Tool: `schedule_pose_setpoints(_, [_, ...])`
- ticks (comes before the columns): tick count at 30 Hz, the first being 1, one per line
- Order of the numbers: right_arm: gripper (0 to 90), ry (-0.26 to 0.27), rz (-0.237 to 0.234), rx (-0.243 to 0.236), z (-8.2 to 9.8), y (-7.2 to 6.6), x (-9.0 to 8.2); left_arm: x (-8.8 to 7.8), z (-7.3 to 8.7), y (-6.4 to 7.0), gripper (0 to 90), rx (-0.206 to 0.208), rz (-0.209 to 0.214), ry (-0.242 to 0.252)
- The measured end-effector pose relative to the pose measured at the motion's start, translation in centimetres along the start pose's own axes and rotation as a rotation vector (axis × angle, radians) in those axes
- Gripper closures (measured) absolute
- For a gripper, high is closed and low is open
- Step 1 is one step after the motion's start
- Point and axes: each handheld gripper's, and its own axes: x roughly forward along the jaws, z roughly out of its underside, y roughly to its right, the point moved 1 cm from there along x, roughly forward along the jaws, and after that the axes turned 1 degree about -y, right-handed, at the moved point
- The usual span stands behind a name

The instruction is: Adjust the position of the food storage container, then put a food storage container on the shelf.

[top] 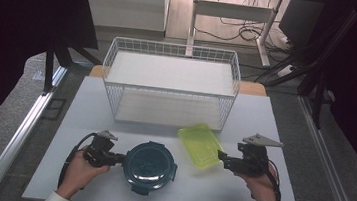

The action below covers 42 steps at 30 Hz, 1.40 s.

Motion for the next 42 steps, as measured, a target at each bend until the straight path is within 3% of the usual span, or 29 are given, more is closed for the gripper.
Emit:
schedule_pose_setpoints(1, [20.7,0.010,-0.001,-0.005,-0.1,-0.2,-0.1,-0.4,-0.1,-0.1,89.9,0.020,-0.104,0.009])
schedule_pose_setpoints(6, [20.7,0.028,-0.006,-0.021,-0.1,-0.7,-0.5,-2.3,0.0,-1.4,88.0,-0.031,-0.055,0.123])
schedule_pose_setpoints(10, [20.7,0.034,-0.005,-0.021,-0.1,-0.9,-0.7,-3.1,0.2,-2.0,81.5,-0.050,-0.084,0.173])
schedule_pose_setpoints(12, [20.7,0.033,-0.006,-0.023,-0.1,-1.0,-0.7,-3.3,0.2,-2.1,69.6,-0.051,-0.107,0.178])
schedule_pose_setpoints(13, [20.7,0.034,-0.008,-0.022,-0.1,-1.0,-0.7,-3.4,0.2,-2.2,56.0,-0.060,-0.107,0.169])
schedule_pose_setpoints(15, [20.6,0.035,-0.019,-0.014,0.0,-1.2,-0.6,-3.5,0.0,-2.2,37.5,-0.103,-0.075,0.183])
schedule_pose_setpoints(17, [20.5,0.032,-0.026,-0.013,0.1,-1.3,-0.5,-3.6,0.0,-2.2,32.9,-0.112,-0.072,0.188])
schedule_pose_setpoints(18, [20.3,0.030,-0.032,-0.016,0.1,-1.6,-0.4,-3.8,0.0,-2.1,25.0,-0.106,-0.093,0.182])
schedule_pose_setpoints(22, [20.2,0.026,-0.033,-0.021,0.2,-1.9,-0.3,-4.0,-0.1,-2.1,20.7,-0.118,-0.090,0.192])
schedule_pose_setpoints(28, [20.0,0.024,-0.023,-0.016,0.7,-2.0,-0.7,-4.3,-0.6,-1.9,19.1,-0.102,-0.098,0.193])
schedule_pose_setpoints(36, [18.2,0.016,-0.091,0.028,1.2,-2.8,-0.1,-4.6,-0.9,-1.5,17.3,-0.089,-0.096,0.194])
schedule_pose_setpoints(42, [17.8,0.035,-0.153,0.063,1.2,-3.9,0.3,-5.0,-0.7,-1.6,14.9,-0.130,-0.047,0.207])
